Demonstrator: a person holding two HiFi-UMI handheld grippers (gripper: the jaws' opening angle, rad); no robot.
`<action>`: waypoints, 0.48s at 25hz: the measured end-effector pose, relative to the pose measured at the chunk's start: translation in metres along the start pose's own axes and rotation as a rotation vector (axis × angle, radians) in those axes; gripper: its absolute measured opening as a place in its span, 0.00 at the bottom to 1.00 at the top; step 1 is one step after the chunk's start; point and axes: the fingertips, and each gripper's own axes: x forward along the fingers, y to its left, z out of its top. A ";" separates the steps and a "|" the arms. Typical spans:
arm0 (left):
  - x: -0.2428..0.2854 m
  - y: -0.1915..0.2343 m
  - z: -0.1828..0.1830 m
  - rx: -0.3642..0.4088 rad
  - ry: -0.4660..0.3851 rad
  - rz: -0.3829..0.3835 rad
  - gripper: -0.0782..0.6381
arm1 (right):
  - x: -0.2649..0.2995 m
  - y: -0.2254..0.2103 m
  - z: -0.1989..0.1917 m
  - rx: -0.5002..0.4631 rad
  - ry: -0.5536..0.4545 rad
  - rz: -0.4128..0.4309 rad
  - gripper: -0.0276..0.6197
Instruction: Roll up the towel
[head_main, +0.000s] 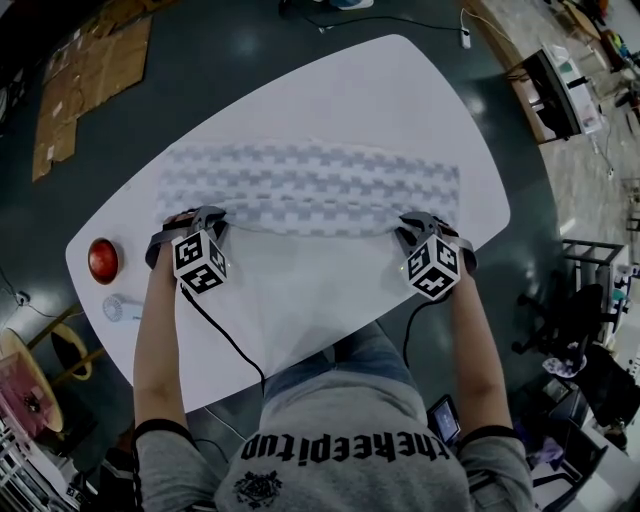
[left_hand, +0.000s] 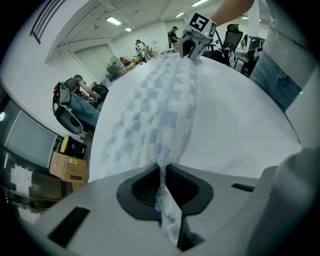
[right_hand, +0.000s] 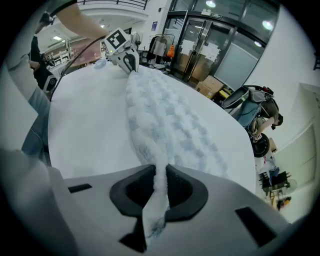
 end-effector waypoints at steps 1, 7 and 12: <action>-0.001 -0.002 0.000 0.001 0.005 -0.016 0.17 | -0.001 0.000 0.000 0.000 0.000 0.010 0.11; -0.010 -0.026 -0.004 0.002 0.008 -0.093 0.16 | -0.007 0.010 -0.004 -0.004 -0.008 0.051 0.11; -0.020 -0.055 -0.003 0.004 0.012 -0.149 0.16 | -0.017 0.028 -0.014 -0.010 -0.008 0.086 0.11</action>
